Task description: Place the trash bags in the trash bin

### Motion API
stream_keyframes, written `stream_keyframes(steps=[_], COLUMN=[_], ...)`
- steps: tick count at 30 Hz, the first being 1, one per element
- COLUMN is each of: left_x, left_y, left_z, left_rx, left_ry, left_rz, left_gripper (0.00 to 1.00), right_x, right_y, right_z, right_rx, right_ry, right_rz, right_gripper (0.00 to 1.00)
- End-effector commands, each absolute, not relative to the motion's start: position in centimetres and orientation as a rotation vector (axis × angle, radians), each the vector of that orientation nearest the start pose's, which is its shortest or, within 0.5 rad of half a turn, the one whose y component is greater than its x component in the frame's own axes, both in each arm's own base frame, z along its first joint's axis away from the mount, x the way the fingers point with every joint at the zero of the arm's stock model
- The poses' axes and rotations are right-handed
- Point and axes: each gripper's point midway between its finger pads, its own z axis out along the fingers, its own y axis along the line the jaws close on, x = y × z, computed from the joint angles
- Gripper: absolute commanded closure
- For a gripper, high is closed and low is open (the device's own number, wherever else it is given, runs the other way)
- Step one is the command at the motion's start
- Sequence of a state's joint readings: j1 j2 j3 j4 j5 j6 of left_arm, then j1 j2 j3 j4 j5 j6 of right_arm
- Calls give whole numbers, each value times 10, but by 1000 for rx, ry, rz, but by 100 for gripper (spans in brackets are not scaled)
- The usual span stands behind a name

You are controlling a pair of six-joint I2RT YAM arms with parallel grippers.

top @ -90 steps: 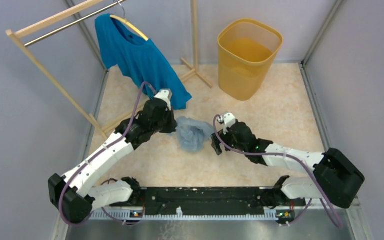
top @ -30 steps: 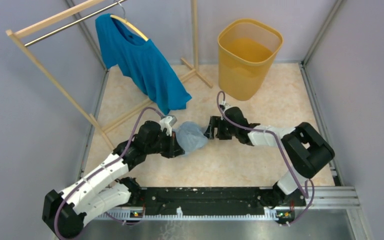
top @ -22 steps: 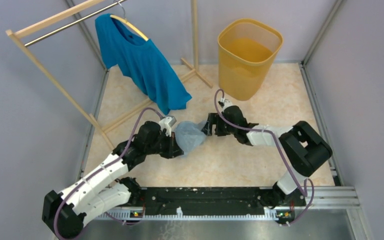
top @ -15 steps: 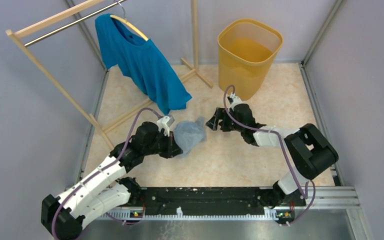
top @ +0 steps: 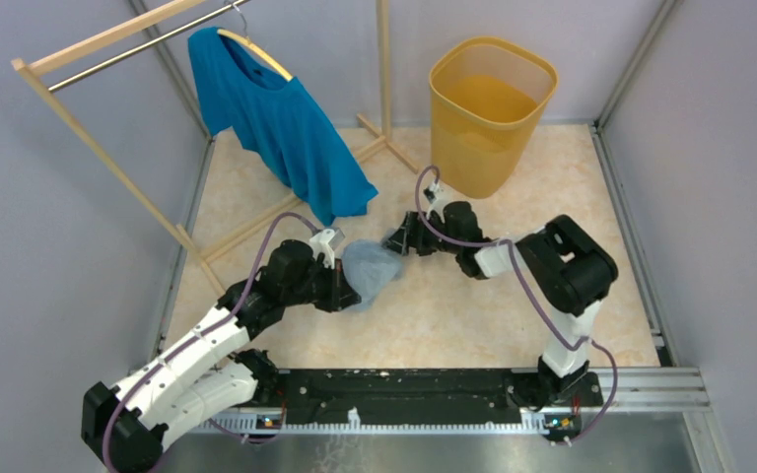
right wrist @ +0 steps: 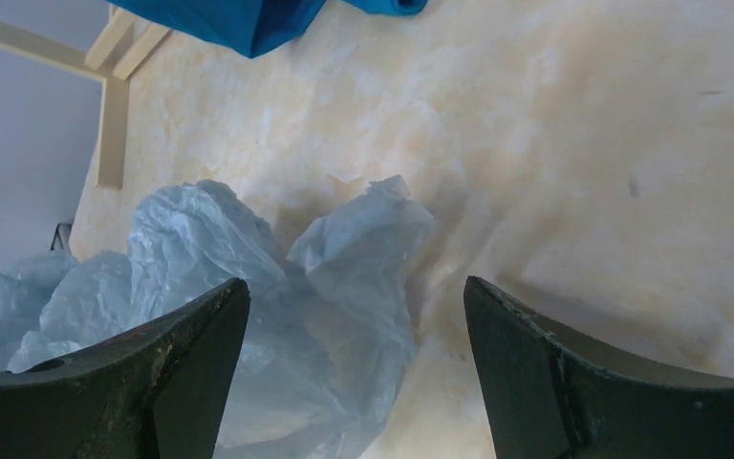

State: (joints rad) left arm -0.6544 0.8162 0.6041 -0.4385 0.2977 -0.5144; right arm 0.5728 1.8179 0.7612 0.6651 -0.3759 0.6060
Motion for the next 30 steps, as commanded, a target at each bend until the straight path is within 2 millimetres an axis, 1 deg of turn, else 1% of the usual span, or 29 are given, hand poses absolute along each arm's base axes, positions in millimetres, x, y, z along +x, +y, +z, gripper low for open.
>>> stream_keyframes(steps=[1,2,3,4,6,7,9,10,12,14,17,21,22,23,24,25,26,28,30], left_x=[163,163,163,163,163,163,164,164,165,167,168,178,182,185,186,187,187,188,189], left_y=[-217,-217,-217,-217,-217,-217,-218,-218,-221,-225,-238,-250,-251,-252,-251,-250,-248,-241,-230], left_z=[151,152,152,152,151,150,148,147,143,138,131,115,110,108,106,104,105,109,115], left_rx=[340,339,341,340,339,338,340,344,357,368,414,423,415,407,403,401,399,389,348], left_ry=[2304,2304,2303,2303,2305,2306,2316,2321,2332,2353,2382,2451,2472,2486,2500,2505,2504,2479,2463], left_rz=[-973,-972,-972,-971,-969,-969,-967,-968,-969,-976,-1027,-1028,-1008,-993,-978,-965,-952,-916,-858], left_gripper=[100,100,100,100,100,100,100,100,100,100,100,100,97,90,81,72,61,42,27], right_x=[341,343,347,350,354,358,361,362,362,357,340,319,316,311,308,305,301,294,288], right_y=[361,362,360,355,345,337,315,304,280,262,238,200,190,182,173,168,163,159,157], right_z=[82,79,77,78,88,101,115,125,143,155,160,155,156,154,157,152,153,151,149], right_rx=[-314,-299,-272,-245,-218,-196,-146,-125,-103,-114,-139,-98,-74,-57,-40,-30,-22,-17,-14], right_ry=[1977,1981,1980,1967,1916,1877,1840,1822,1797,1805,1844,1883,1874,1877,1864,1878,1877,1887,1893], right_rz=[1246,1236,1220,1201,1194,1190,1163,1149,1097,1001,880,705,665,635,606,582,572,566,569], right_gripper=[21,26,34,44,70,80,97,100,100,100,100,100,100,100,100,100,100,100,100])
